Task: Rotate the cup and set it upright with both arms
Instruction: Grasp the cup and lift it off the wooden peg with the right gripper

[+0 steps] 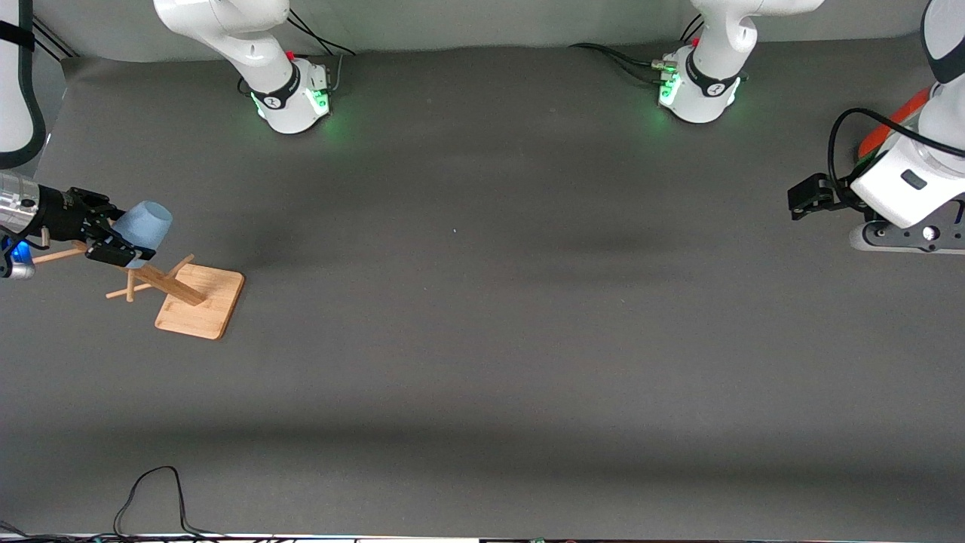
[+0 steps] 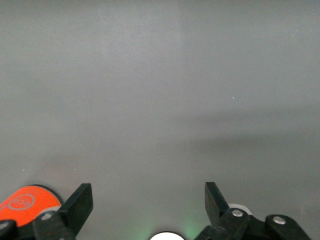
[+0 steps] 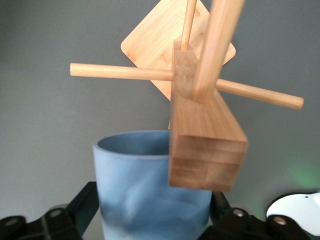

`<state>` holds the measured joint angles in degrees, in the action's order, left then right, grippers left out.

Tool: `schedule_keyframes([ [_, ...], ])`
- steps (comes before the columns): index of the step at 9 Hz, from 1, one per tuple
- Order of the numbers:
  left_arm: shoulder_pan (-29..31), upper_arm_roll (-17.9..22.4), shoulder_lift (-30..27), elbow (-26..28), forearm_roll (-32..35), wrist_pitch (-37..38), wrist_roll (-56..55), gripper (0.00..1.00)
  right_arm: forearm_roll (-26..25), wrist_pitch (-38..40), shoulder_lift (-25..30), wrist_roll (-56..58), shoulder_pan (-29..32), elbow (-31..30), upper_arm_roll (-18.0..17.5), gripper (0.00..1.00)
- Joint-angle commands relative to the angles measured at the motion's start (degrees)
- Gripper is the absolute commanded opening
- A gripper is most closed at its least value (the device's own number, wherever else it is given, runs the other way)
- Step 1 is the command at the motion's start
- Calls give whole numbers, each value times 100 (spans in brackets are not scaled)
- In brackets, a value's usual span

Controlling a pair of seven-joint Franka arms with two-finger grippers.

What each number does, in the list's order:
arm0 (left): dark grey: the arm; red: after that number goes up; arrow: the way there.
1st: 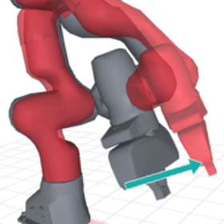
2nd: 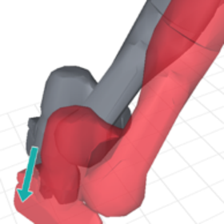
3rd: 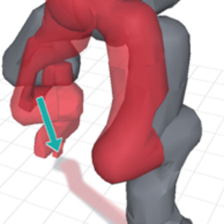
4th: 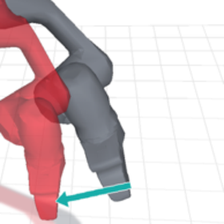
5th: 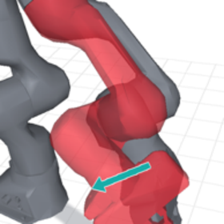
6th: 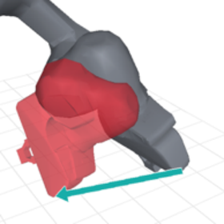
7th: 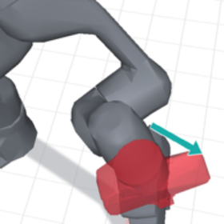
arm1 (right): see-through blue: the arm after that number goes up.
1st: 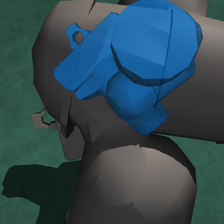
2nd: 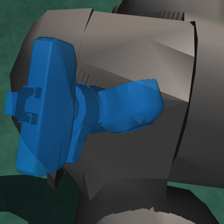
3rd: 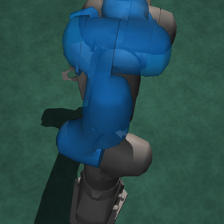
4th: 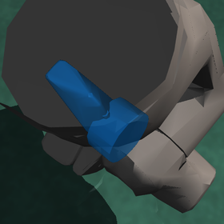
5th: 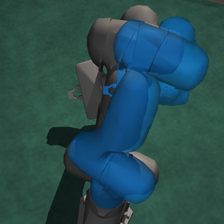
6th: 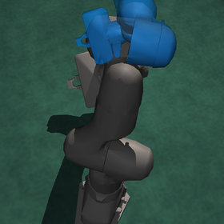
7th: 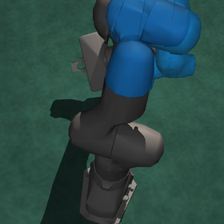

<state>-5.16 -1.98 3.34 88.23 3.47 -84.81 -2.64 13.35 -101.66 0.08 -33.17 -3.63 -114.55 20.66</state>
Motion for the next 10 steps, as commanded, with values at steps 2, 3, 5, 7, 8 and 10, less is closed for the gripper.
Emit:
schedule_keyframes([
  [2,-37,22,-17,-25,31,105,9,100,142,119,80,-127,-32,11,25,71],
  [3,-37,22,-17,-25,31,105,0,100,142,303,106,-154,-41,142,8,71],
  [5,-37,22,-17,-25,31,96,9,100,151,934,150,-618,-58,589,-141,71],
  [7,-29,22,-17,-25,31,96,9,100,509,1105,325,-1197,-67,688,-482,71],
  [8,-20,22,-17,-25,31,96,9,100,598,1061,352,-1557,-67,706,-780,71],
  [10,-11,22,-17,-25,31,96,9,100,792,677,379,-2539,-76,776,-1692,71],
])
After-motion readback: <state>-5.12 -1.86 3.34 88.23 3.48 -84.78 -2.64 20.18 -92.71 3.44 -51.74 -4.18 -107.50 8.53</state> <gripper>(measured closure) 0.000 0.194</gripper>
